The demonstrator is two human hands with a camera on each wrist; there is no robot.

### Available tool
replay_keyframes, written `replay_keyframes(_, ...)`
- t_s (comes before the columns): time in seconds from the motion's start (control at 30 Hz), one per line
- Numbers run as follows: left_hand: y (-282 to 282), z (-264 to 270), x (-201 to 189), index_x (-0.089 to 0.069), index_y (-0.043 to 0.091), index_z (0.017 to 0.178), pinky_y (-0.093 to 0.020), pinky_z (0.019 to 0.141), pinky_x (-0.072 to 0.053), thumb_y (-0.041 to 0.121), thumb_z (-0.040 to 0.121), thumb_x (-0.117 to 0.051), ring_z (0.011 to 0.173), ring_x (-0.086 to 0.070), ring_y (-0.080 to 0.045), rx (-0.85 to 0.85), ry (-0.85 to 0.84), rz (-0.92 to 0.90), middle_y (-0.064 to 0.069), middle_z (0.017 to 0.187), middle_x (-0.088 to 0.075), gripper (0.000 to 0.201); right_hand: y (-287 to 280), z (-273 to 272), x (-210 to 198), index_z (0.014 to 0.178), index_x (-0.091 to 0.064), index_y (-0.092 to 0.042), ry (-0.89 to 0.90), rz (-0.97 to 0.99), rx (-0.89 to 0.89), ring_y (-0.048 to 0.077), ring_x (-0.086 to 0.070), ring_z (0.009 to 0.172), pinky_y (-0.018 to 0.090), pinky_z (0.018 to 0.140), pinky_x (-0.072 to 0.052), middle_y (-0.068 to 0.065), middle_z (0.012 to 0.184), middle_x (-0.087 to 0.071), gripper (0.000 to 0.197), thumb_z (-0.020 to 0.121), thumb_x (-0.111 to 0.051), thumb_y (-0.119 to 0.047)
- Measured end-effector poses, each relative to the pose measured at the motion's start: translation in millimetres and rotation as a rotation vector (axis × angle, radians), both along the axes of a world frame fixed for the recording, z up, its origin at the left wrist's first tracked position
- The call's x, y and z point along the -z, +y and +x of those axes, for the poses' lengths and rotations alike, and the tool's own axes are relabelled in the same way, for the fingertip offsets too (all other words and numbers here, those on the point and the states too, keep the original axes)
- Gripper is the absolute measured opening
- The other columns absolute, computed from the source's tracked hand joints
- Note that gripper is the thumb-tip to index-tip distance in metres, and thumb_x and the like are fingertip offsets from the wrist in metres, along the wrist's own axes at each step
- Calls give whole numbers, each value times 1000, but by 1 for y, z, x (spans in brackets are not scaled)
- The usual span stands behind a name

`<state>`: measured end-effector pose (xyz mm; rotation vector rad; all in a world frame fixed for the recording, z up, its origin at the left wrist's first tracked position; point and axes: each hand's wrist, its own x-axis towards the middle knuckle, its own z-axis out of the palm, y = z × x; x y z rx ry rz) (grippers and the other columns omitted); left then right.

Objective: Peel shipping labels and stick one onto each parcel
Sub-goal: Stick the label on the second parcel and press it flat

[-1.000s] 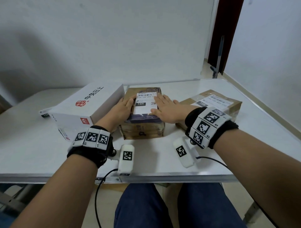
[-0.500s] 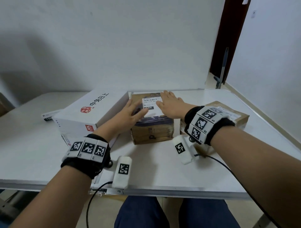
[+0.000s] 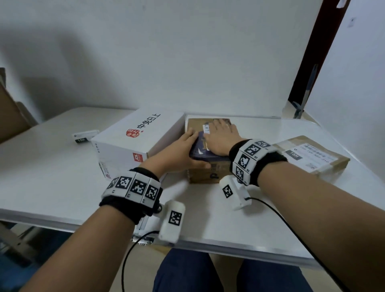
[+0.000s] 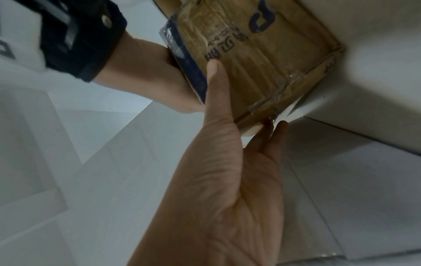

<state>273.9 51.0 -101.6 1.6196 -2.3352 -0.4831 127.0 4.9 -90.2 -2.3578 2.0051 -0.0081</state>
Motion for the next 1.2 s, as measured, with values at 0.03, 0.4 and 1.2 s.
replay_keyframes(0.03,0,-1,0,-3,12,154,-20,114,-6,49,77,-72,149,0,-13,0,-1,4,-1,162,6,109,2,5,2,154,-11,-9,10,0,-11,23,-2,150,50,120,-4,6,163,-6,61,101,-21,-38)
replay_keyframes(0.4,4,-6,-3,2,10,154,-25,116,-8,46,78,-72,149,3,-12,-33,-9,71,0,161,13,112,29,-2,4,154,3,-14,-1,85,3,18,7,151,47,120,7,3,163,9,65,101,-12,-47)
replay_keyframes(1.2,8,-7,-11,3,23,154,-28,117,-12,46,77,-74,149,1,-13,-23,-13,100,4,160,19,112,41,-79,-11,152,-13,-5,-253,-53,134,24,-2,150,48,119,-5,10,162,-6,59,102,-18,-36)
